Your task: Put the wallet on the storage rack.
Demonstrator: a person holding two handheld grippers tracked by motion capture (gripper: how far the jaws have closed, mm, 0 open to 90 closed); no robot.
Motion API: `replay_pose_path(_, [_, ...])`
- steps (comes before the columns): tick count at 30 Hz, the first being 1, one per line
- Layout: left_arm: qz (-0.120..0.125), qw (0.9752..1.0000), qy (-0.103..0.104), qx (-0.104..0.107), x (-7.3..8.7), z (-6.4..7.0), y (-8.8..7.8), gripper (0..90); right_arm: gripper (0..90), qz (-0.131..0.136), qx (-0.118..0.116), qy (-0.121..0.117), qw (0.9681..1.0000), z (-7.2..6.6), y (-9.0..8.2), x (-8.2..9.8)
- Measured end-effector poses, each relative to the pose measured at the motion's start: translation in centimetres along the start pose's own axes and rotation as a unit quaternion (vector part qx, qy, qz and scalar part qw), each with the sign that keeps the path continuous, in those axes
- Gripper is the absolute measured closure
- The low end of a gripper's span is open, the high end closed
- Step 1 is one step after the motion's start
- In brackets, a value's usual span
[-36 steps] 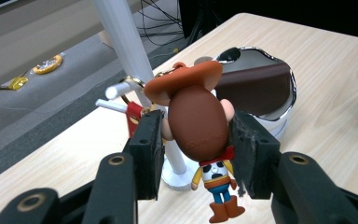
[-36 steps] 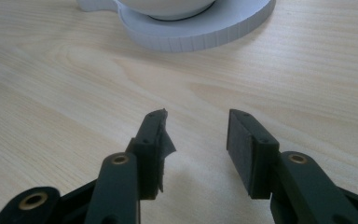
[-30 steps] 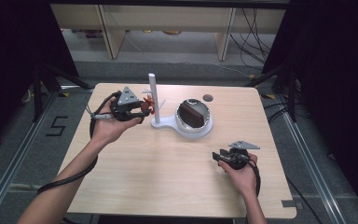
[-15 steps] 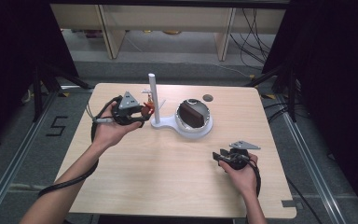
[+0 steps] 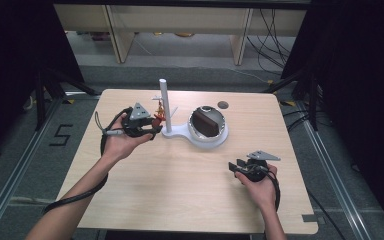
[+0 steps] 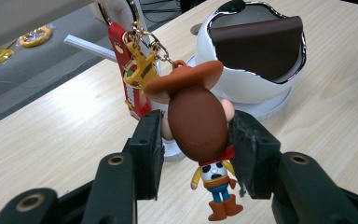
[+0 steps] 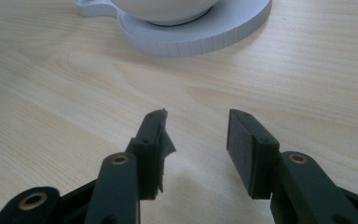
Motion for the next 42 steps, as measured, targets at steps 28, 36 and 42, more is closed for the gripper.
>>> replay_pose_path(28, [-0.008,0.9999,-0.011,-0.003,3.2,0.1,0.3,45.2,55.8,0.020,-0.006,0.005,0.9998,0.1,-0.2,-0.3])
replay_pose_path(36, [-0.003,0.9998,-0.019,-0.010,5.6,0.2,-1.7,40.9,54.8,0.019,0.004,0.014,0.9997,0.1,-0.5,-0.3])
replay_pose_path(42, [0.000,0.9995,-0.023,-0.020,7.6,0.3,-3.2,39.8,54.1,0.025,-0.002,0.013,0.9996,0.2,-0.4,-0.4])
Point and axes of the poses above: each handheld gripper's, and its own axes: y roughly forward along the jaws, x roughly out of its underside, z roughly to its right, the point moved 6 cm from there along y, roughly forward along the jaws, and after that the axes turned 14 degrees about y, right-handed, at the moved point
